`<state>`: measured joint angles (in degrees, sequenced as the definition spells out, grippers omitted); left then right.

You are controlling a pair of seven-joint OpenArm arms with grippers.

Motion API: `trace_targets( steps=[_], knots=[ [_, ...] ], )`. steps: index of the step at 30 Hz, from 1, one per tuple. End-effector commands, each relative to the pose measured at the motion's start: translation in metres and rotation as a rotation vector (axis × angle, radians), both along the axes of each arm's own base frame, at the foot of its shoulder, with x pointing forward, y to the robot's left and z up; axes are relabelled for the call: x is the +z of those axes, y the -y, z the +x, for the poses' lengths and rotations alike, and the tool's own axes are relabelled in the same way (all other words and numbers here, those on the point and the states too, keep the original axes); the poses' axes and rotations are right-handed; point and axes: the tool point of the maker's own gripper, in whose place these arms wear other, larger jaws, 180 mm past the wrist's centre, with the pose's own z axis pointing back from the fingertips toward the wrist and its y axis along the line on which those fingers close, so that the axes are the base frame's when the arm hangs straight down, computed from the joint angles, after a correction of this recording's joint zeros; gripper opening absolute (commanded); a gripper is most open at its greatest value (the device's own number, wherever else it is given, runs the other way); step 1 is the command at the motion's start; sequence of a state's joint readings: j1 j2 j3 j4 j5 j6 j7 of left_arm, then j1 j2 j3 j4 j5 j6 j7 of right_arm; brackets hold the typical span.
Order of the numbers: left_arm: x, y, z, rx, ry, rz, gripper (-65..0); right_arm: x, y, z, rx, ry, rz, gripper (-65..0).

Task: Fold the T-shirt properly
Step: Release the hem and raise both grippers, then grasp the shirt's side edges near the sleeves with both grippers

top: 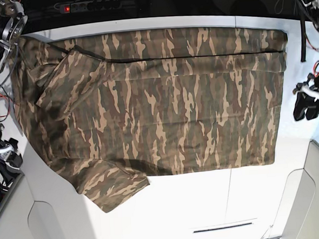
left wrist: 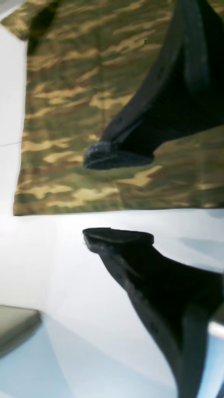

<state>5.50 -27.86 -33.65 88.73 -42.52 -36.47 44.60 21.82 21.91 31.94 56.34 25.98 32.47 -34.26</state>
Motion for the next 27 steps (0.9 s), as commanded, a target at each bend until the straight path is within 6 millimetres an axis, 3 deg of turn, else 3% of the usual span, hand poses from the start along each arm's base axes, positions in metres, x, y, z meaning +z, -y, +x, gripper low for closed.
trace_targets(
  steps=[1, 5, 13, 17, 27],
  knots=[
    [0.019, -0.007, 0.015, -0.003, 0.06, 0.007, -31.8, 0.026, 0.009, 0.017, -0.012, 0.079, -0.016, -36.1],
    [0.007, -0.017, 0.041, 0.022, 0.037, -0.033, -31.8, 0.016, 0.009, 0.027, -0.031, 0.067, -0.011, -36.1],
    [-0.023, -0.033, 0.081, 0.082, -0.021, -0.103, -31.4, -0.003, 0.012, 0.025, -0.066, 0.044, 0.009, -36.1],
    [-0.042, -0.029, 0.095, 0.09, -0.059, -0.132, -25.8, -0.012, 0.013, 0.022, -0.069, 0.014, -0.001, -36.1],
    [-0.076, -0.017, 0.11, 0.124, -0.14, -0.224, -25.8, -0.032, 0.01, 0.015, -0.076, -0.031, 0.029, -36.1]
  ],
)
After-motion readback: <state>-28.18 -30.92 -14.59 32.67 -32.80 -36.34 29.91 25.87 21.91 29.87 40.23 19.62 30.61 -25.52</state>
